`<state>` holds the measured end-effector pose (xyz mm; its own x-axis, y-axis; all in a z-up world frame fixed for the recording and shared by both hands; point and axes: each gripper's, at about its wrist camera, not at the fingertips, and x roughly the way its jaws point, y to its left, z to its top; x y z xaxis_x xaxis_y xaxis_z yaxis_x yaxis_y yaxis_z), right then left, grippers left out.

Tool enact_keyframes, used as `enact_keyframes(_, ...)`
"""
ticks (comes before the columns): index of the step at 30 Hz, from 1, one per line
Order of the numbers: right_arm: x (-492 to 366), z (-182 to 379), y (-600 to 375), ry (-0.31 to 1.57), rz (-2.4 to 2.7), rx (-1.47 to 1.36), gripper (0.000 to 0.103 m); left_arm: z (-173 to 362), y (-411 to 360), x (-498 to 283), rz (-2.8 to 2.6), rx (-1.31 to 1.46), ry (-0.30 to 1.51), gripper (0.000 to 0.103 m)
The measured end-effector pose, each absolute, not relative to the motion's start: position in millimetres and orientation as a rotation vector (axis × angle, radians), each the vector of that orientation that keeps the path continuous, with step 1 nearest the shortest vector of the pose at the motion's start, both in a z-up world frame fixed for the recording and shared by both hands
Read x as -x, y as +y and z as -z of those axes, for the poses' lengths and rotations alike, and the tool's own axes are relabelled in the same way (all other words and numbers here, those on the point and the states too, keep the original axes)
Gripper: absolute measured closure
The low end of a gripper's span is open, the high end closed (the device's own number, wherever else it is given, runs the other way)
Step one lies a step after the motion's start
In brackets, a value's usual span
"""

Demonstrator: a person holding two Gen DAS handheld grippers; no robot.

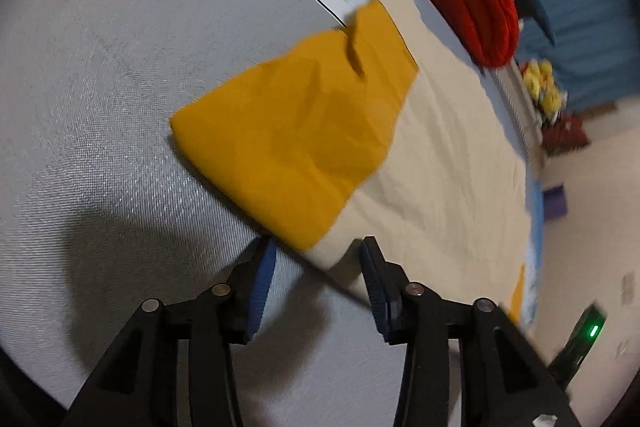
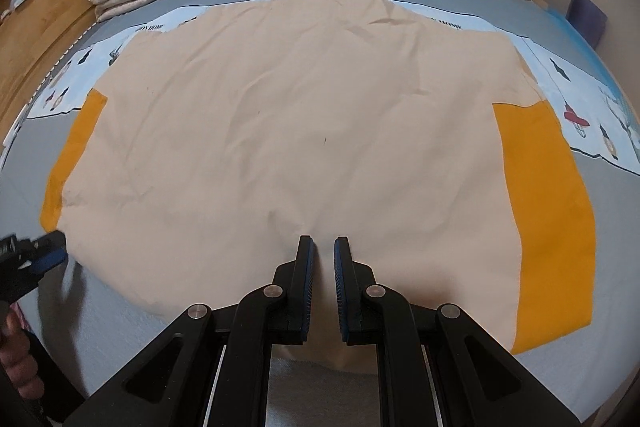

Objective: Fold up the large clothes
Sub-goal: 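Open both tools and smooth the folded jacket edge with the left tool, then grasp the mustard end of the folded jacket with the left tool and lift it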

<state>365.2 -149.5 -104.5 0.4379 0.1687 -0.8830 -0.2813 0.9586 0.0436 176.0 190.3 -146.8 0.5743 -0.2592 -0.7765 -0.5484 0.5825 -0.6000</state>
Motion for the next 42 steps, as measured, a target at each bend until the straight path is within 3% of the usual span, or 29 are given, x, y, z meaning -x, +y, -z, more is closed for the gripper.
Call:
enact_keyframes(16,-360,104,-154,1.081,-0.295,0.117,0.091,166,212,-197,-0.234,1.201,0.745,0.061)
enact_keyframes(18,-359,103,-154,1.072,-0.296,0.114,0.091,164,211,-201,-0.239,1.181,0.745,0.064)
enact_keyframes(20,-357,99,-155,1.056,-0.301,0.105,0.091,162,209,-204,-0.232,1.153,0.757,0.084)
enact_keyframes(21,-356,98,-154,1.046,-0.307,0.102,0.091,159,208,-206,-0.222,1.141,0.759,0.087)
enact_keyframes(26,-347,81,-146,0.966,-0.361,0.118,0.091,121,205,-206,-0.187,1.033,0.726,0.095)
enact_keyframes(36,-307,49,-99,0.871,-0.568,0.160,0.091,10,203,-164,-0.223,0.652,0.737,0.096)
enact_keyframes(39,-298,60,-78,0.928,-0.612,0.184,0.091,-16,195,-144,-0.215,0.519,0.708,0.096)
enact_keyframes(42,-306,103,-57,1.111,-0.683,0.180,0.091,-16,182,-138,-0.203,0.438,0.718,0.096)
